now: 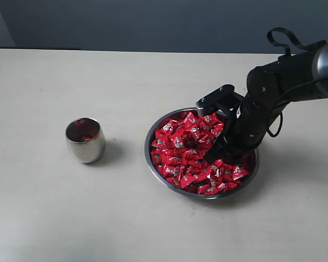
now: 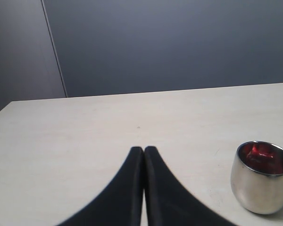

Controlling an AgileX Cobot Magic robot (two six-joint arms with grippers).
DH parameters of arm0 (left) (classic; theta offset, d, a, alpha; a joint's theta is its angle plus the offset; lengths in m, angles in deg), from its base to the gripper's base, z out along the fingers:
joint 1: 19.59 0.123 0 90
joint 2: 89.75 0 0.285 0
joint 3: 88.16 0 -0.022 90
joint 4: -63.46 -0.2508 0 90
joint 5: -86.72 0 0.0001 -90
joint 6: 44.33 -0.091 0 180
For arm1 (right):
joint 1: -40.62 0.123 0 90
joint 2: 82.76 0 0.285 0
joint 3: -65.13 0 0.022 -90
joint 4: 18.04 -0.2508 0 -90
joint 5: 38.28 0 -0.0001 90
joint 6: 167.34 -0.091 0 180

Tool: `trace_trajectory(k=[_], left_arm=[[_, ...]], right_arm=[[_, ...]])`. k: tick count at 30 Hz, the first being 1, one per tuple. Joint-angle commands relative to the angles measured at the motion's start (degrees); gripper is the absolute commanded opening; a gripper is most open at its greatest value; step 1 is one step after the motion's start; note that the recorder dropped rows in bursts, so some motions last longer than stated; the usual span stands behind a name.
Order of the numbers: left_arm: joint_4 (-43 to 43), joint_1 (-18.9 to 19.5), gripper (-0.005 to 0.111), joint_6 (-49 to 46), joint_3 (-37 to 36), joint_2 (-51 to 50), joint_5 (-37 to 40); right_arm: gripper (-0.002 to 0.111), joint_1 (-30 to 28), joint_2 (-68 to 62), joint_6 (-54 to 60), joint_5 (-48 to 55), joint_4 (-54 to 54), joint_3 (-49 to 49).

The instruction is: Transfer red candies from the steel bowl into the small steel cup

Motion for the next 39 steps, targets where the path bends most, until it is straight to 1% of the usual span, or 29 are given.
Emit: trace_trajectory(k=[1,16,29,33,39], left_arm=[[-0.06,0.04,0.0,0.07,-0.22,0.26,-0.36],[-0.06,0.04,0.0,0.07,-0.22,0.26,-0.36],[-0.06,0.04,0.0,0.07,-0.22,0.26,-0.36],[-0.06,0.04,0.0,0.07,-0.22,0.26,-0.23],[-0.06,0.04,0.0,0.07,-0.22,0.26,-0.23]], right_arm=[[0.017,-0.08,-1.43,-0.37,0.03,1.58,-0.4],[0.015,-0.08,-1.43,-2.79,1.19,1.68,0.38],[0.015,-0.08,2.21,-3.0,0.98,1.19,0.85],[0.015,-0.08,4.25,-3.0,0.98,0.27,0.85],[0.015,-0.08,11.34,-3.1,-0.4,-0.86,0.85]])
